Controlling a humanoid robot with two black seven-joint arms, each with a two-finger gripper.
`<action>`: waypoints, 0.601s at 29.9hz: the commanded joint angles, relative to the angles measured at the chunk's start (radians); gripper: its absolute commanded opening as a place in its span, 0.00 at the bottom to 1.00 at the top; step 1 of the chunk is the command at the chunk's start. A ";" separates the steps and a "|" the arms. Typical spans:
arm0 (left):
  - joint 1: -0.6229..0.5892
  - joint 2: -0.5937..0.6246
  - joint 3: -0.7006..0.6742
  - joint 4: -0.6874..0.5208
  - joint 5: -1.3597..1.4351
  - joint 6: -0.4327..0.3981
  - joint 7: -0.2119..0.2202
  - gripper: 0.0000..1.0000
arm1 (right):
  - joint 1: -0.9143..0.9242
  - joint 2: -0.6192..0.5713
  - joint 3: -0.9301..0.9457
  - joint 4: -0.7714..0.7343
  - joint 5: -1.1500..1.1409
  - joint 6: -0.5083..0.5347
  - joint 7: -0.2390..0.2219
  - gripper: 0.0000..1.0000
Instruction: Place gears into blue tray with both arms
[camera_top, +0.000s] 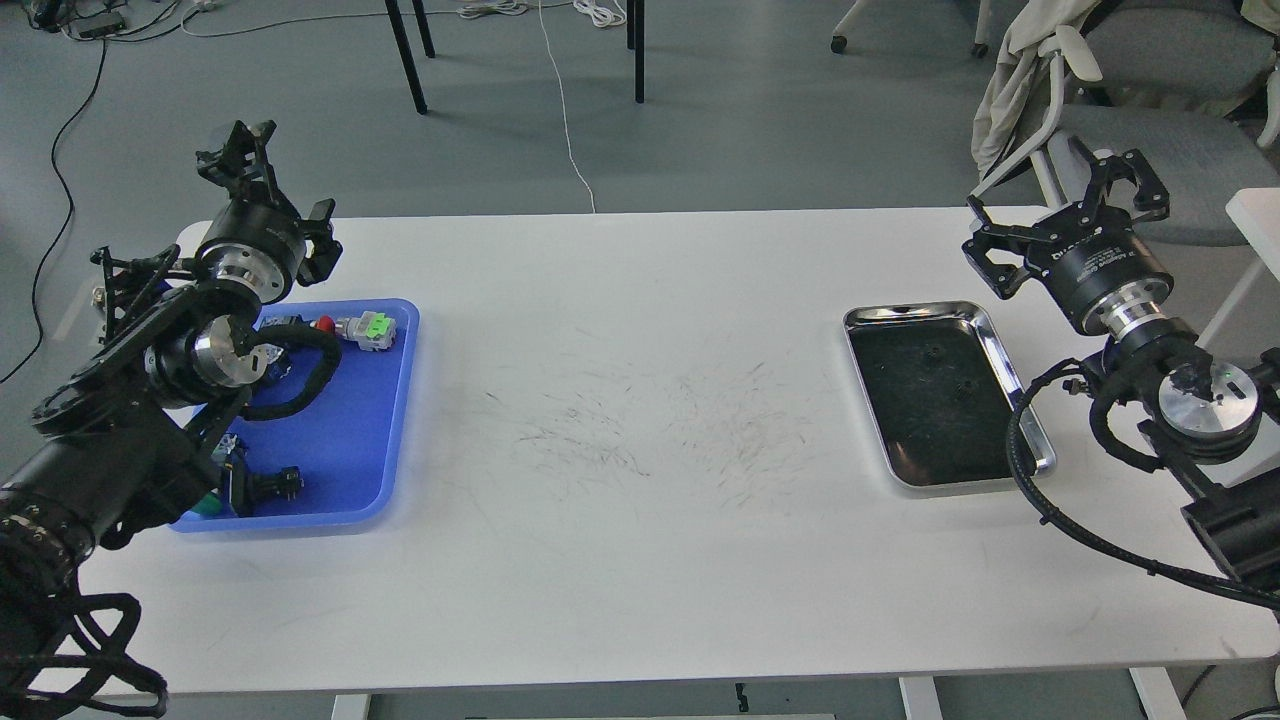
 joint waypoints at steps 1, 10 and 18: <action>-0.002 -0.003 0.000 0.000 0.000 0.001 0.000 0.98 | 0.002 0.001 -0.003 0.002 0.000 0.000 0.000 0.99; -0.010 -0.001 0.000 0.000 0.000 0.000 0.001 0.98 | -0.025 0.001 0.014 0.036 0.000 0.006 0.007 0.99; -0.013 0.008 -0.017 0.008 -0.017 -0.032 0.000 0.98 | -0.023 0.001 0.014 0.024 0.000 0.006 0.015 0.99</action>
